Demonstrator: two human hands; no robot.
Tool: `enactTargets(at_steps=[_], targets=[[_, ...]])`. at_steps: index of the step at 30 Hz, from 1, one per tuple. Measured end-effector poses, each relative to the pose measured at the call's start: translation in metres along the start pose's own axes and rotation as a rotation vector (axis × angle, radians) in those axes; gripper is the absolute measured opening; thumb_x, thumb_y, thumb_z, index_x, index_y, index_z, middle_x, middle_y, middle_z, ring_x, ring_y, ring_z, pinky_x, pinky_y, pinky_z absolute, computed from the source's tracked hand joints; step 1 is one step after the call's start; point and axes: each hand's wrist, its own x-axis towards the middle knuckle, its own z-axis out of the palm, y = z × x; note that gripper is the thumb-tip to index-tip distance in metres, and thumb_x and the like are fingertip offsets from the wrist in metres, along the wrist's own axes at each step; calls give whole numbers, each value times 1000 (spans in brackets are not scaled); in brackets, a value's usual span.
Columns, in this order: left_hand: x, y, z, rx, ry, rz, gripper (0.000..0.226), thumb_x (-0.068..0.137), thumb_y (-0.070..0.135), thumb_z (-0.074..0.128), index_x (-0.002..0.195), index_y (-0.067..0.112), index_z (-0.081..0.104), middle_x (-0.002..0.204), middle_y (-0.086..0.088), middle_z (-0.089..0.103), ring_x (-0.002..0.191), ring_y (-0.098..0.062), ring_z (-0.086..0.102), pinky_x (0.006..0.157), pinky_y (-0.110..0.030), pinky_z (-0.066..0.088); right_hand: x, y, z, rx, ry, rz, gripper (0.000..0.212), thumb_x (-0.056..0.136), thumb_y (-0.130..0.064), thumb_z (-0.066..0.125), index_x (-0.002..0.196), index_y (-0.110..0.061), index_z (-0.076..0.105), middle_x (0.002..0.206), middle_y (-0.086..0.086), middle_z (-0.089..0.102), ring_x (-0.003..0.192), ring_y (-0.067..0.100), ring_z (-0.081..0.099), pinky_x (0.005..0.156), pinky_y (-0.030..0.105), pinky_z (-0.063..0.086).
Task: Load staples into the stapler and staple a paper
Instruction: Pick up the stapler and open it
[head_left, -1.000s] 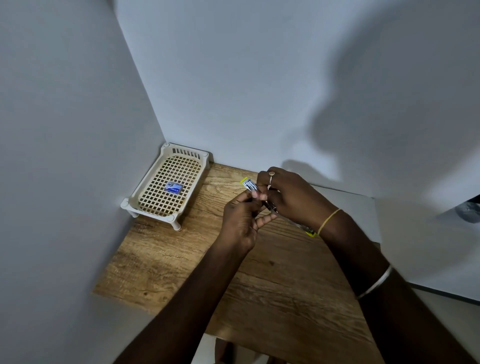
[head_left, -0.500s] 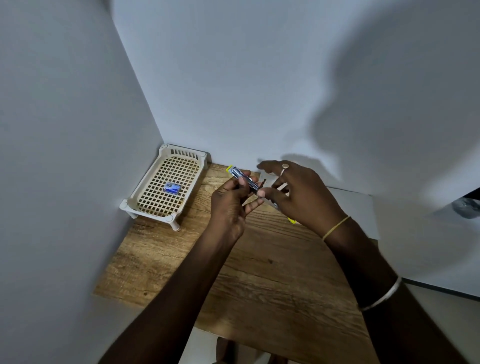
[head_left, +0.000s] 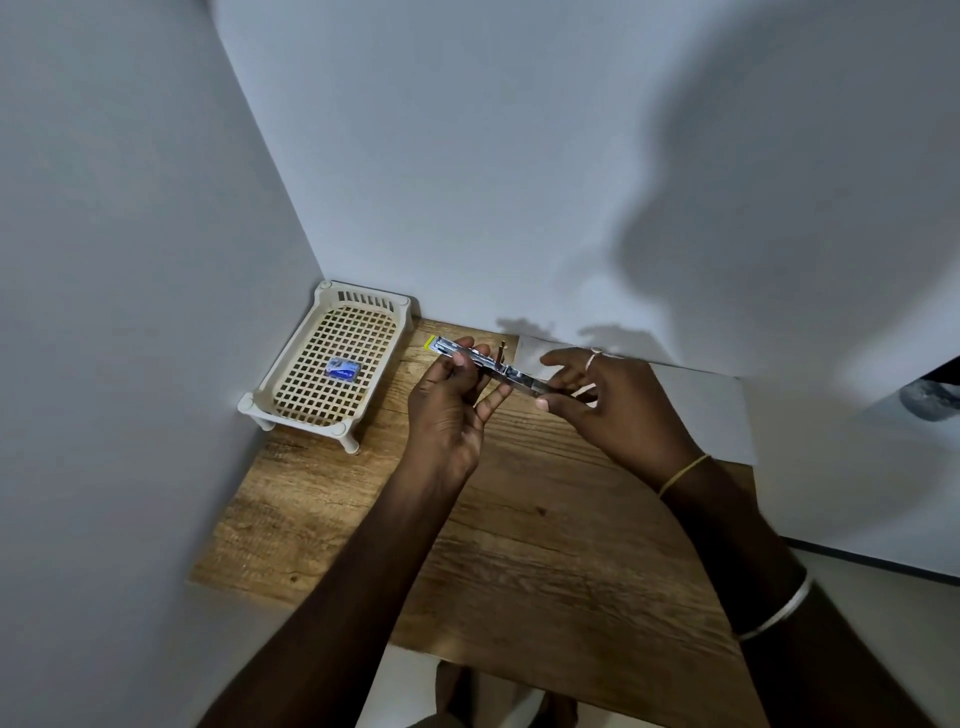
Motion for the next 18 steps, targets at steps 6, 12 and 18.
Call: enactTargets(at_steps=[6, 12, 18], targets=[[-3, -18, -31, 215, -121, 60, 13, 89, 7, 69, 100, 13, 72, 99, -8, 77, 101, -23, 73, 88, -45, 60, -18, 23, 1, -47, 13, -8, 32, 80, -32, 79, 109, -35, 66, 87, -15, 75, 85, -2, 69, 80, 25, 53], [1, -25, -100, 836, -166, 187, 25, 74, 9, 89, 87, -3, 71, 87, -29, 68, 86, -28, 64, 82, -48, 57, -51, 67, 24, -194, -43, 54, 30, 74, -29, 82, 98, -30, 64, 89, -7, 70, 81, 11, 66, 69, 29, 53], [-2, -42, -139, 1374, -276, 276, 28, 66, 27, 94, 91, 25, 82, 84, 7, 78, 84, -2, 71, 75, -28, 54, -106, 103, 78, -268, -124, 76, 26, 73, -31, 82, 91, -30, 63, 83, -9, 68, 74, 13, 62, 62, 27, 43]])
